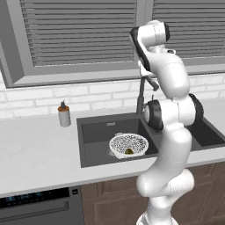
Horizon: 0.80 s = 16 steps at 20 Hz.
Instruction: Put the colander in the sink, put the kiwi in the colander, and turn on the sink faucet and pour water over the colander.
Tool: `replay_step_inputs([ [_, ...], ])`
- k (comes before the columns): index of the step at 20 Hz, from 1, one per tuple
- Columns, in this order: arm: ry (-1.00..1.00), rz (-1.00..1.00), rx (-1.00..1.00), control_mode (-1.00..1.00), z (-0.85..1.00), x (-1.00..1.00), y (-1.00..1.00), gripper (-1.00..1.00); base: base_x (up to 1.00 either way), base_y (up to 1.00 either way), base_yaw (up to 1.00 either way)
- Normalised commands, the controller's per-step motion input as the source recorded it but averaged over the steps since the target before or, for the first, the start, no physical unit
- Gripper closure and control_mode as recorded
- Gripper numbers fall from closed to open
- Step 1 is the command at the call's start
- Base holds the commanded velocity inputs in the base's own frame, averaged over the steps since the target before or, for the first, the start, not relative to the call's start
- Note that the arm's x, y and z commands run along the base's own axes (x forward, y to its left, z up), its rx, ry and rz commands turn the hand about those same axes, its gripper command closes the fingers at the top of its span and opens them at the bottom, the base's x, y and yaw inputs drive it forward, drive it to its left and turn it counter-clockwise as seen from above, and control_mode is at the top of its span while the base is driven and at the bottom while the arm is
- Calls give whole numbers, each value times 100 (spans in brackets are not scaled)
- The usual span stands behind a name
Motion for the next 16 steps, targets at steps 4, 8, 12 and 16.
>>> replay_step_inputs([
  [4,0,4,13,-100,-40,40,-34,-100,0,0,0],
  [8,-6,12,11,-100,-19,60,0,-100,0,0,0],
  [12,-26,19,8,-100,-1,18,1,-100,0,0,0],
  [16,-39,16,8,-100,-5,24,-6,-100,0,0,0],
])
